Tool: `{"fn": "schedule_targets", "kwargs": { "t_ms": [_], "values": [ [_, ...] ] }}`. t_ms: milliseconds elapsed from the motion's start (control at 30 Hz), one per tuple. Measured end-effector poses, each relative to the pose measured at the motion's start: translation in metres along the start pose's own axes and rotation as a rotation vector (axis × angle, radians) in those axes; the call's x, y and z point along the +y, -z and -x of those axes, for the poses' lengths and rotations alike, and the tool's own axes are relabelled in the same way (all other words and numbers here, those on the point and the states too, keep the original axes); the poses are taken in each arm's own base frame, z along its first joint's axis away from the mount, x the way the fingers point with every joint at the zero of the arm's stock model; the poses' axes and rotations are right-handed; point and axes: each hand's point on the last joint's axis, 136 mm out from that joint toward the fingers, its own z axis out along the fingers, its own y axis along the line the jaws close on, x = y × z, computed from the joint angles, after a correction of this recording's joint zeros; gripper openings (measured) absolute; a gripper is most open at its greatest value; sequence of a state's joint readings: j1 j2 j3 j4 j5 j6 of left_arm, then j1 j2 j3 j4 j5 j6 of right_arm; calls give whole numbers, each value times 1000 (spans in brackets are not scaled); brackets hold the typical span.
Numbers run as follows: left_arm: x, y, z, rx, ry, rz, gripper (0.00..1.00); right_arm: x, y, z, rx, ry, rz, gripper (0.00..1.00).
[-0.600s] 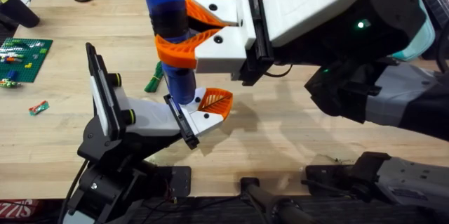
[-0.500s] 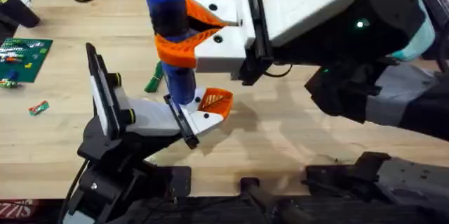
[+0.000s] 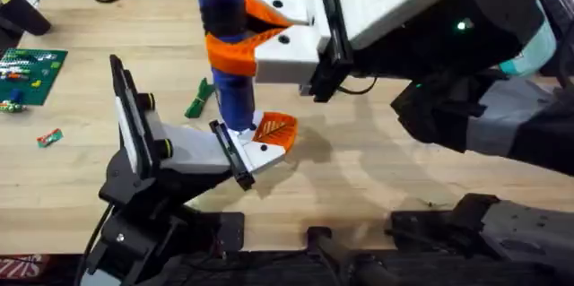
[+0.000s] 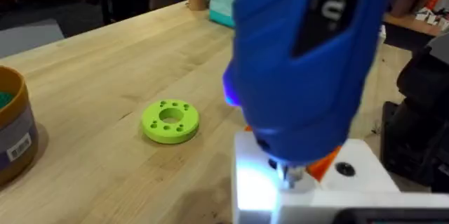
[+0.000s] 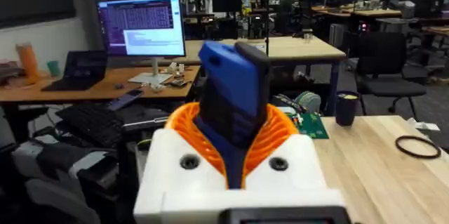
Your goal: Pick up the gripper from the table and insert it into the empty holder that is missing its gripper. Then pick up a screw, insert it into the mounting hole, and use the screwdriver to tighten it. Finally, clean up the table by picking up the vegetable and placing it into the bucket.
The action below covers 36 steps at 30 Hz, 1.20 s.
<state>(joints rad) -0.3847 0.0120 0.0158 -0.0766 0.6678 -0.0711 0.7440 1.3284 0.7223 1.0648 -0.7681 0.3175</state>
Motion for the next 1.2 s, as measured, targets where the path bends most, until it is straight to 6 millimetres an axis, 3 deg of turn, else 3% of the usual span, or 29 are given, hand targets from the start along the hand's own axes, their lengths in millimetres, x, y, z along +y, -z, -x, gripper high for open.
{"fn": "schedule_targets", "kwargs": {
  "t_ms": [300, 667, 1200],
  "values": [
    [0, 0, 0, 0, 0, 0, 7, -9, 6, 2, -1, -10, -21, 60],
    [0, 0, 0, 0, 0, 0, 7, 2, 1, 17, -10, 19, 50, 61],
    [0, 0, 0, 0, 0, 0, 7, -1, 12, 16, 22, 29, 86, 60]
  ]
}}
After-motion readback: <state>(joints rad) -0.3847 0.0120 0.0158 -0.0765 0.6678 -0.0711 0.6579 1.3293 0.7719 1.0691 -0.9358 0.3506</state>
